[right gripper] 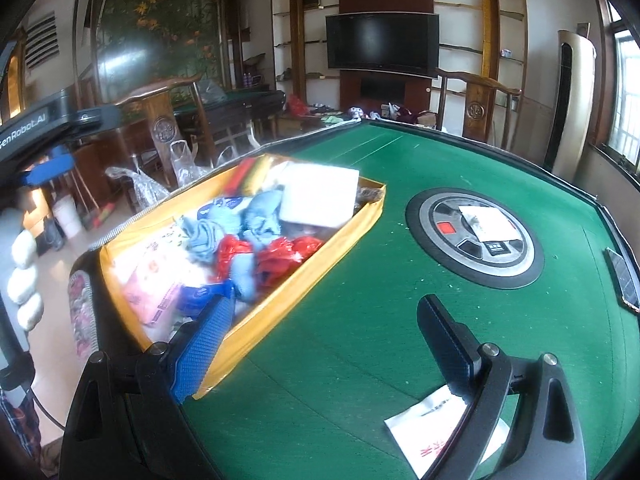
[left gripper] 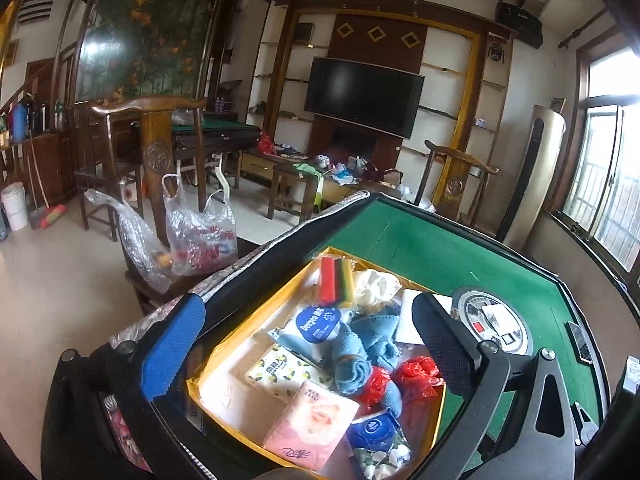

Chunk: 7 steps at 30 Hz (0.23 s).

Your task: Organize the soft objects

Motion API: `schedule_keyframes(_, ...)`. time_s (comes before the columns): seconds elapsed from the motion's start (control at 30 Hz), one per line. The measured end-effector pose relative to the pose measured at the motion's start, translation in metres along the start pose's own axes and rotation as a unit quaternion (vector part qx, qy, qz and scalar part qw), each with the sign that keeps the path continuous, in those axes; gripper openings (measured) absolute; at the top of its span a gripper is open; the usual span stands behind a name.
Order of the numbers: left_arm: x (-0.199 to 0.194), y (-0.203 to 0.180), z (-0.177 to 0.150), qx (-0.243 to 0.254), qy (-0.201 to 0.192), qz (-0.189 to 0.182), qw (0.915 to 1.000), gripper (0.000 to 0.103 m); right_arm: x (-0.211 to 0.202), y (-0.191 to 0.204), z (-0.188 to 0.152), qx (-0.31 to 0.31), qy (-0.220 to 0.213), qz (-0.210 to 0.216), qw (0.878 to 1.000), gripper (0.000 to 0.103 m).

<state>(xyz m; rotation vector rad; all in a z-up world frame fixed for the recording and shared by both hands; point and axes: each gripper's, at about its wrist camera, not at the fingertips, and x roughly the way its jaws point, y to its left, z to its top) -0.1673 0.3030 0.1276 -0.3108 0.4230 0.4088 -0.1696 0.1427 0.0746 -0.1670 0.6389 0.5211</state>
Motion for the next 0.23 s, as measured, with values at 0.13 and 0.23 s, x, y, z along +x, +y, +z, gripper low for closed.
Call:
schedule_keyframes(0.13, 0.0058, 0.0042, -0.0031, -0.002, 0.017, -0.005, 0.9998, 0.103, 0.0033, 0.0025, 0.0012, -0.001, 0.004, 0.002, 1.000, 0.092)
schedule_keyframes(0.23, 0.0088, 0.0021, -0.0064, 0.007, 0.022, 0.001, 0.9997, 0.103, 0.0025, -0.0013, 0.0025, 0.006, 0.006, 0.003, 1.000, 0.092)
